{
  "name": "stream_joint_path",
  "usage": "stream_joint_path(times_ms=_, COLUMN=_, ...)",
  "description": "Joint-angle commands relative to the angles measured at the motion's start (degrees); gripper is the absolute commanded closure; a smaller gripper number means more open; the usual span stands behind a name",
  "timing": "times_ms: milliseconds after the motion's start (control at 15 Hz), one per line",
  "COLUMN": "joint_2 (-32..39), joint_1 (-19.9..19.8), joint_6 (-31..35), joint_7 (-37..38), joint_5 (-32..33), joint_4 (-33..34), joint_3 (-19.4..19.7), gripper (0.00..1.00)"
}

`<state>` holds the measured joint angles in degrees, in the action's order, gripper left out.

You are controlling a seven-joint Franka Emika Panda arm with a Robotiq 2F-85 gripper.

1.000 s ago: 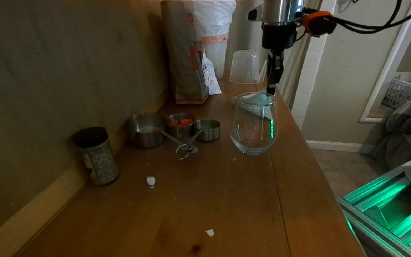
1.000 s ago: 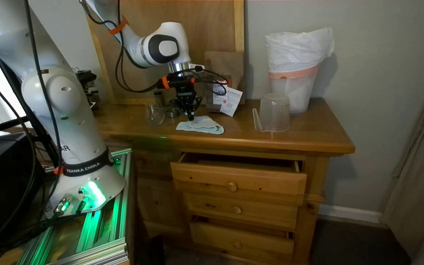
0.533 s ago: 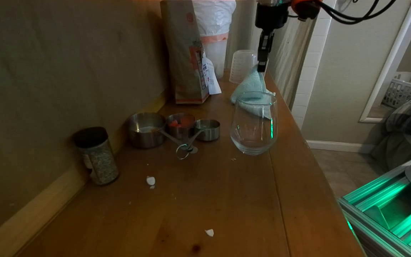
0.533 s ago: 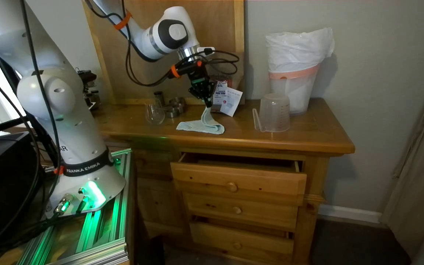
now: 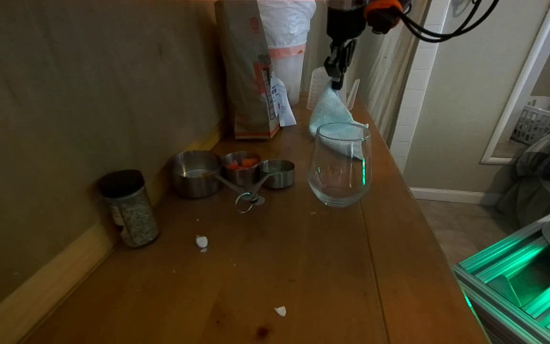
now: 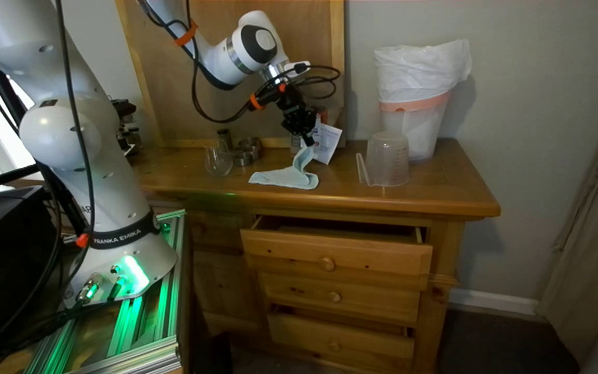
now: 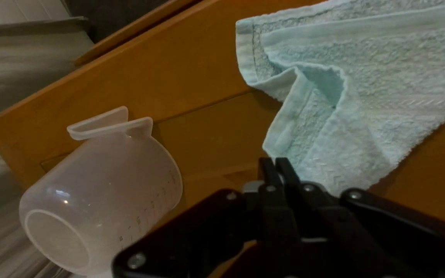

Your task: Unfold the towel then lay it out on the counter.

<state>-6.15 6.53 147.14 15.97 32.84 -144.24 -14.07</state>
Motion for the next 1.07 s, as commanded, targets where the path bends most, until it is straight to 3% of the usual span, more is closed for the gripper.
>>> stream_joint_path(times_ms=0, joint_2=4.94, joint_1=-0.51, joint_6=-0.27, joint_7=11.46, joint_5=8.24, joint_4=4.19, joint_3=-0.13, gripper=0.96)
stream_joint_path(times_ms=333, joint_2=9.17, joint_1=-1.01, joint_6=-1.19, joint_7=21.86, joint_5=15.66, joint_4=7.82, joint_3=0.72, gripper=0.96)
stream_joint_path(times_ms=533, joint_2=11.55, joint_1=-0.81, joint_6=-1.07, joint_7=24.88, joint_5=15.91, joint_4=9.45, joint_3=1.14, gripper=0.96)
stream_joint_path(times_ms=600, joint_2=12.15, joint_1=-0.74, joint_6=-1.22, joint_7=25.33, joint_5=15.33, joint_4=9.85, joint_3=1.21, gripper=0.71)
stream_joint_path(times_ms=733, joint_2=12.75, joint_1=1.45, joint_6=-1.08, joint_7=26.25, joint_5=14.82, joint_4=10.53, joint_3=3.57, gripper=0.65)
stream_joint_path(times_ms=1000, joint_2=12.17, joint_1=2.21, joint_6=-0.29, joint_7=29.13, joint_5=14.30, joint_4=11.37, joint_3=5.51, gripper=0.37)
